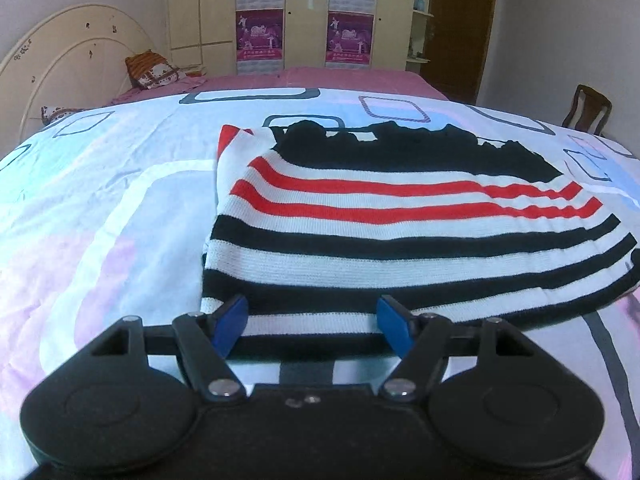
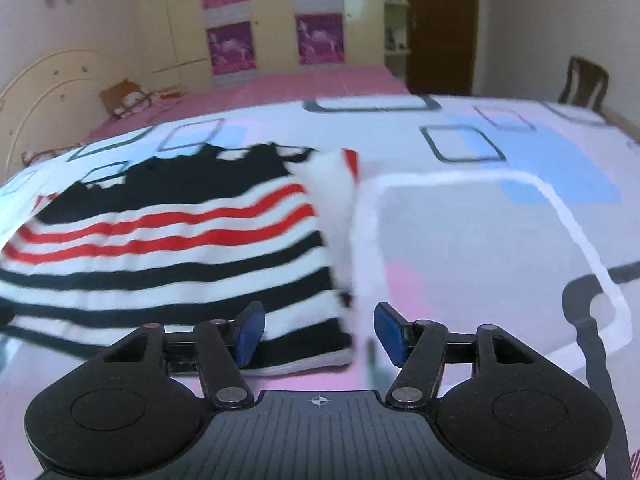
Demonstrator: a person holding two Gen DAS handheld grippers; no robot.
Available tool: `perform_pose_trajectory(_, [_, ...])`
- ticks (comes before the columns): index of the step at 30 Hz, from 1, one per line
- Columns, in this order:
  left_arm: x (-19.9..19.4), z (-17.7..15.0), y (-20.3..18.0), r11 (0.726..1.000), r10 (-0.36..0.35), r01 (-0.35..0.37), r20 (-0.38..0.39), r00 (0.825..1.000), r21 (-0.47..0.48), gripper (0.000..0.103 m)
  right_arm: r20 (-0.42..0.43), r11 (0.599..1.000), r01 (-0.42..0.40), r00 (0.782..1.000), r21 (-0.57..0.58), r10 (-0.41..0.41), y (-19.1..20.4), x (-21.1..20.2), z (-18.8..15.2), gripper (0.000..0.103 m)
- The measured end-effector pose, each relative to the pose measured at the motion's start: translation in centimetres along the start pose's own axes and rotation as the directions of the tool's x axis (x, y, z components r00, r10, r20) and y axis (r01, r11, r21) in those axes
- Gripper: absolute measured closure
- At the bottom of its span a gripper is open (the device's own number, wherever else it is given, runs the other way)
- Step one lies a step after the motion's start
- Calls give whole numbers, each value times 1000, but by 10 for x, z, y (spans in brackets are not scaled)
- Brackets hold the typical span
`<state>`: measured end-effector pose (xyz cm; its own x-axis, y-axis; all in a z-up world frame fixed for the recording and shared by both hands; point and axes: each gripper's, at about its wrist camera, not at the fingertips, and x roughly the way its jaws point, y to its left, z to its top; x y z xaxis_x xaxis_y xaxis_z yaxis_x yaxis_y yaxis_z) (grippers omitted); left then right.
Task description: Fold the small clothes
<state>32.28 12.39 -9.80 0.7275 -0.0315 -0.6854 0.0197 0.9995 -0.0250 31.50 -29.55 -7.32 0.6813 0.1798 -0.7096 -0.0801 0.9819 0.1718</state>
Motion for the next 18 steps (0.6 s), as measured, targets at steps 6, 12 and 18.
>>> perform_pose_trajectory(6, [-2, -2, 7, 1000, -28, 28, 0, 1000, 0, 32, -75, 999, -29, 997, -25, 27, -2, -1, -13, 97])
perform_pose_trajectory(12, [0, 1, 9, 999, -42, 43, -13, 999, 15, 32, -86, 1000, -2, 996, -30, -1, 2, -4, -17, 97])
perform_pose_trajectory(18, [-6, 3, 2, 999, -25, 25, 15, 1000, 29, 32, 69, 995, 90, 994, -49, -87, 9, -29, -13, 96])
